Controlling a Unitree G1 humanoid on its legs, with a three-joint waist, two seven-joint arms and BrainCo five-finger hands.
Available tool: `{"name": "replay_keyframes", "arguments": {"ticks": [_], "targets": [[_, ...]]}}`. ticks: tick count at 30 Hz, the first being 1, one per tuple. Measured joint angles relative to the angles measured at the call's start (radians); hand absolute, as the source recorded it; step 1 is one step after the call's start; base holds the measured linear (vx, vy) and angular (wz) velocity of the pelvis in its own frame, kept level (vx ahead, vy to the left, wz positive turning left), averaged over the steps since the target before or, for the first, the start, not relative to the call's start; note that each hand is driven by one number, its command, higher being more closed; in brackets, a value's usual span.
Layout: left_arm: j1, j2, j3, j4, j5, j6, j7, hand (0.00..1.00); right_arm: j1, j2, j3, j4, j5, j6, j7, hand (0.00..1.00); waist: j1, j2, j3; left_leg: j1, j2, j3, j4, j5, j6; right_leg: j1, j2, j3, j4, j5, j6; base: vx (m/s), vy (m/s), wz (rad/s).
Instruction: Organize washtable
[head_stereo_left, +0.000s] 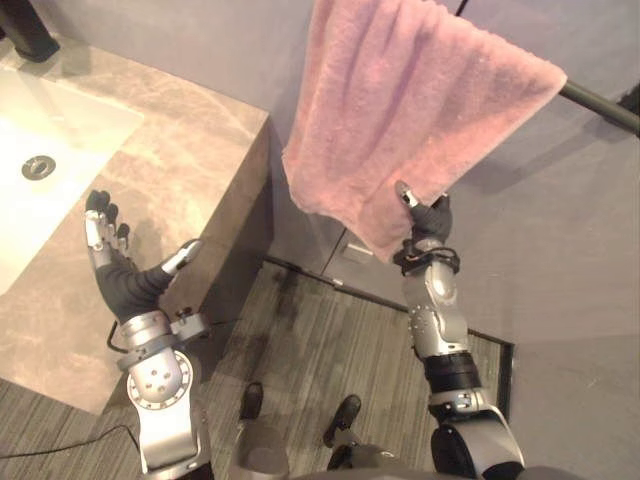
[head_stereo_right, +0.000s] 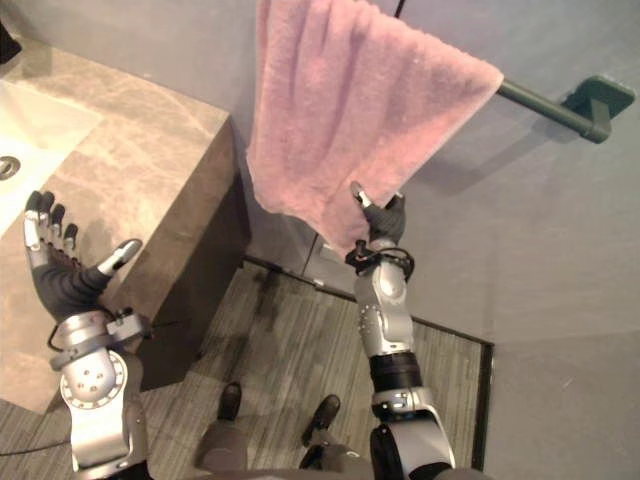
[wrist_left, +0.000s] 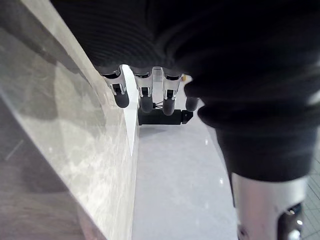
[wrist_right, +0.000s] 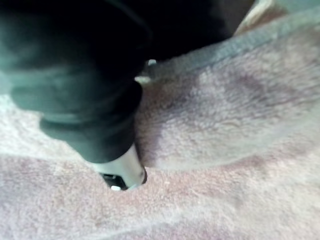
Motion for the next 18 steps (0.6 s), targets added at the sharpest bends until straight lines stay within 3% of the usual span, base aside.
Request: {"name": "replay_keyframes", "arguments": {"ticks": [4,10,18], "targets": [[-0.011,0.017,0.002,0.009,-0.004,-0.003,-0.001,0.00,-0.004,-0.009,-0.032,0.000,-0.011,0.000,0.000,1.00,-0.002,0.000,0.000,0.000,0.000,0.001,0.002,0.000,0.000,0.000,0.000,0.001,0.000,0.000,0.000,0.03,0.001,0.00],[-0.130,0.104,0.038,0.101,-0.006,-0.007,0.005,0.00,-0.004,-0.058,-0.062,0.000,-0.020,0.001,0.011,1.00,-0.019,0.001,0.000,0.010,-0.001,0.022,0.004,0.000,0.000,-0.002,-0.001,0.023,0.000,0.000,0.000,0.00,0.000,-0.10],[-0.280,0.205,0.041,0.209,-0.140,-0.008,-0.011,0.00,-0.004,-0.081,-0.057,-0.001,-0.018,0.007,0.035,1.00,-0.044,0.009,0.006,0.017,-0.002,0.077,0.011,-0.001,-0.001,-0.023,0.001,0.085,0.000,0.000,0.000,-0.02,-0.003,-0.19]]}}
